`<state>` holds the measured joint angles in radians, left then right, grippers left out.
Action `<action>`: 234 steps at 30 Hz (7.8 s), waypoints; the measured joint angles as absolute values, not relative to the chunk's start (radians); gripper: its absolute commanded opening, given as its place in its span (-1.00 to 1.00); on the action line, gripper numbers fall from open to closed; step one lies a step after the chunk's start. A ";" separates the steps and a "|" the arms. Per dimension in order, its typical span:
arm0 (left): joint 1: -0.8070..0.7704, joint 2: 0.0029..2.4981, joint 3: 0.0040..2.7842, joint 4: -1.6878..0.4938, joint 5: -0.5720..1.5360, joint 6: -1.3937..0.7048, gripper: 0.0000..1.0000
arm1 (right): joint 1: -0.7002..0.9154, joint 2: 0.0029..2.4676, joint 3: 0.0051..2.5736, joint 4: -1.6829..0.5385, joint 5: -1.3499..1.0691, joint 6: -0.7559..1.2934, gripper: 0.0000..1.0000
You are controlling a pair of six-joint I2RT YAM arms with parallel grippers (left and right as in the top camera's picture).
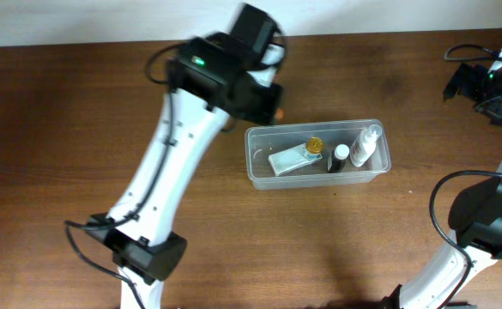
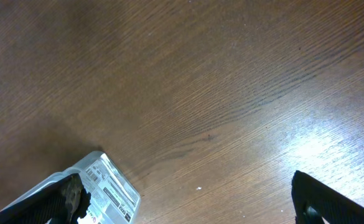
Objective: Pack container
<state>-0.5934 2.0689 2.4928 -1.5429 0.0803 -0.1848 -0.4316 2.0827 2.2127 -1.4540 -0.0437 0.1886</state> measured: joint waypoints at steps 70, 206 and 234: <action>-0.710 2.446 2.750 -1.629 0.075 -0.171 0.74 | -0.432 2.083 2.213 -1.454 -0.044 0.187 0.97; -0.056 0.015 0.011 -0.072 0.026 0.195 0.99 | -0.432 2.083 2.212 -1.454 -0.044 0.188 0.97; -0.056 0.015 0.011 -0.072 0.026 0.195 0.98 | -0.431 2.082 2.212 -1.455 -0.043 0.188 0.97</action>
